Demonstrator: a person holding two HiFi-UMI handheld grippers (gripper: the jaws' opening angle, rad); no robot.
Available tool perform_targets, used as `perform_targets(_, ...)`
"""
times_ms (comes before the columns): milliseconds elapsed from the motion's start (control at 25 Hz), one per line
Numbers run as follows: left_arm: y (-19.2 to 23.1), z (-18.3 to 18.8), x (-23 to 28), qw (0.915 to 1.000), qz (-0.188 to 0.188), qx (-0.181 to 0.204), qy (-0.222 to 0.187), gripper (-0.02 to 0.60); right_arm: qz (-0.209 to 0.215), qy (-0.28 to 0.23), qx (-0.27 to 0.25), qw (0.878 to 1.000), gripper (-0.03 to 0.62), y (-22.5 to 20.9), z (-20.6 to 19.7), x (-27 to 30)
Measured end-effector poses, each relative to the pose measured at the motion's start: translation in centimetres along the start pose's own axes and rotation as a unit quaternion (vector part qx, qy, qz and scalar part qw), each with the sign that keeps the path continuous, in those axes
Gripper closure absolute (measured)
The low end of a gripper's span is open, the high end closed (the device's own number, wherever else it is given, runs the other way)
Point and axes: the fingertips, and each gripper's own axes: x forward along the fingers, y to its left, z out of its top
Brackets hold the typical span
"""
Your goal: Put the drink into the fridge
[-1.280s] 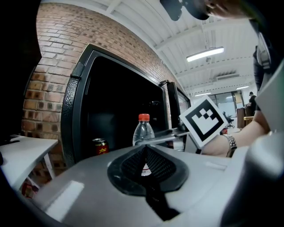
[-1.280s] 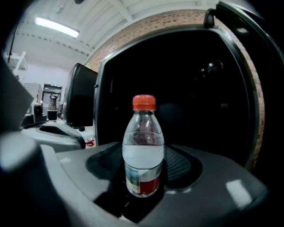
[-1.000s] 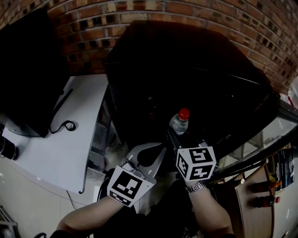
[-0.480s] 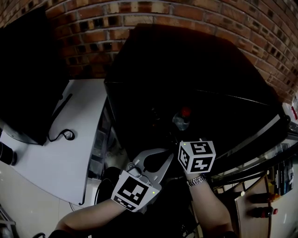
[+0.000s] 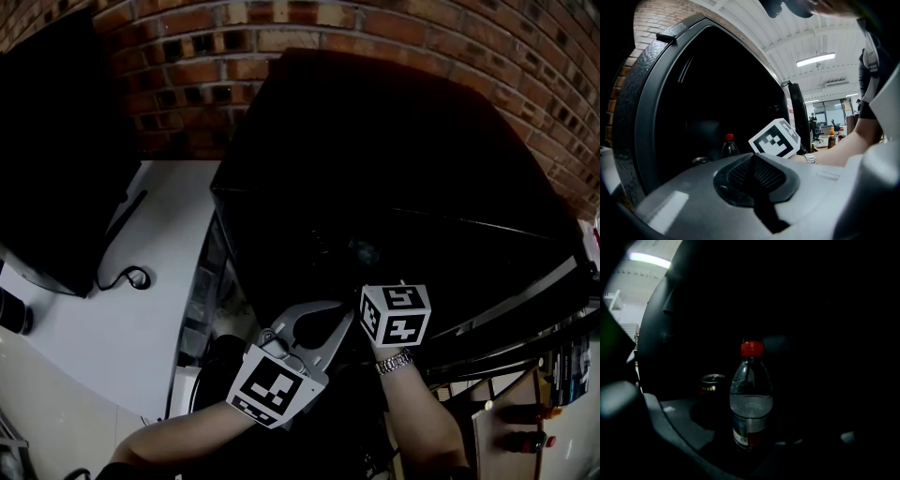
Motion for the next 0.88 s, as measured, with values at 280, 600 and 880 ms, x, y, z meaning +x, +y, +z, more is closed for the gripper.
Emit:
perform_targets(280, 0.5, -0.2, 0.3, 1.0, 0.003, -0.004, 0.002, 0.577, 0.008, -0.001, 0.003, 1.0, 0.299, -0.1, -0.1, 0.3)
perform_targets(600, -0.2, 0.2, 0.1, 1.0, 0.002, -0.006, -0.002, 0.577, 0.009, 0.012, 0.012, 1.0, 0.276, -0.4, -0.6, -0.4)
perform_targets(880, -1.4, 1.2, -0.3, 0.9999, 0.001, -0.004, -0.013, 0.577, -0.005, 0.004, 0.011, 1.0, 0.276, -0.7, -0.2, -3.7)
